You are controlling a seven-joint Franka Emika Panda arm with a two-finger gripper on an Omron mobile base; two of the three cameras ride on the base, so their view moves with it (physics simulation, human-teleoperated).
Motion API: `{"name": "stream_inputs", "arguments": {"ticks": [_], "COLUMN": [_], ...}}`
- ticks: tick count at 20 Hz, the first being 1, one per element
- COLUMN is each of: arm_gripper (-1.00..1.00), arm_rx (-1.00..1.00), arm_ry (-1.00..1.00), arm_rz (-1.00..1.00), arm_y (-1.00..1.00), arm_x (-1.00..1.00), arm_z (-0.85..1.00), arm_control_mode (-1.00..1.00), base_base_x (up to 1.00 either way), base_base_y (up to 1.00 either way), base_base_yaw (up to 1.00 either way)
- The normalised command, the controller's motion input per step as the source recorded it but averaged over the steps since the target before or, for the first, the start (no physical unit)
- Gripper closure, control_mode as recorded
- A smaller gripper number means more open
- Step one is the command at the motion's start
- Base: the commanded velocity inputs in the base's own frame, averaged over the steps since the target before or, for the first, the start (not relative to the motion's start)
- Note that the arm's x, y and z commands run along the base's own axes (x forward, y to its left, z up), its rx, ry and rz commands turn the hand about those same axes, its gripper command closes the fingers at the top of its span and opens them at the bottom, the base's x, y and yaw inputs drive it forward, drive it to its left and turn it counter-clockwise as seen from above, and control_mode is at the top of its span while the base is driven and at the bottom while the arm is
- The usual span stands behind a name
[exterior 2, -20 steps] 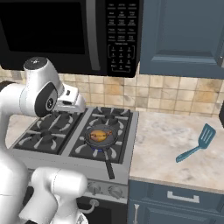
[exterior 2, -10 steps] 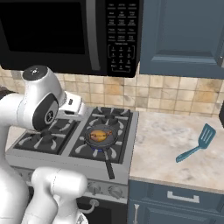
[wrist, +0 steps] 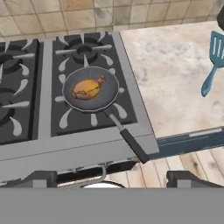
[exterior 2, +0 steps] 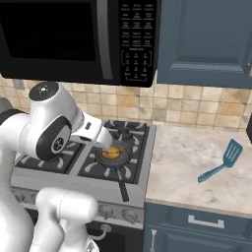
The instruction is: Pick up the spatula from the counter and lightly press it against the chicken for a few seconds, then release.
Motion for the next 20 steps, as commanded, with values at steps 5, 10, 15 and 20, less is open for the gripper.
{"name": "stream_inputs", "arguments": {"ticks": [5,10,15,20], "arm_gripper": [-1.0,-1.0,-1.0,-1.0], "arm_rx": [0.0,0.0,0.0,0.0], "arm_ry": [0.0,0.0,0.0,0.0], "arm_rz": [-0.23,-0.15,-0.07,0.0], "arm_y": [-0.4,-0.45,-0.39,-0.37], "arm_x": [-0.09,-0.02,0.0,0.0], "arm_z": [0.0,0.0,0.0,0.0], "arm_control_mode": [-1.0,-1.0,-1.0,-1.0], "base_base_x": [0.0,0.0,0.0,0.0], "base_base_y": [0.0,0.0,0.0,0.0], "base_base_yaw": [0.0,0.0,0.0,0.0]}}
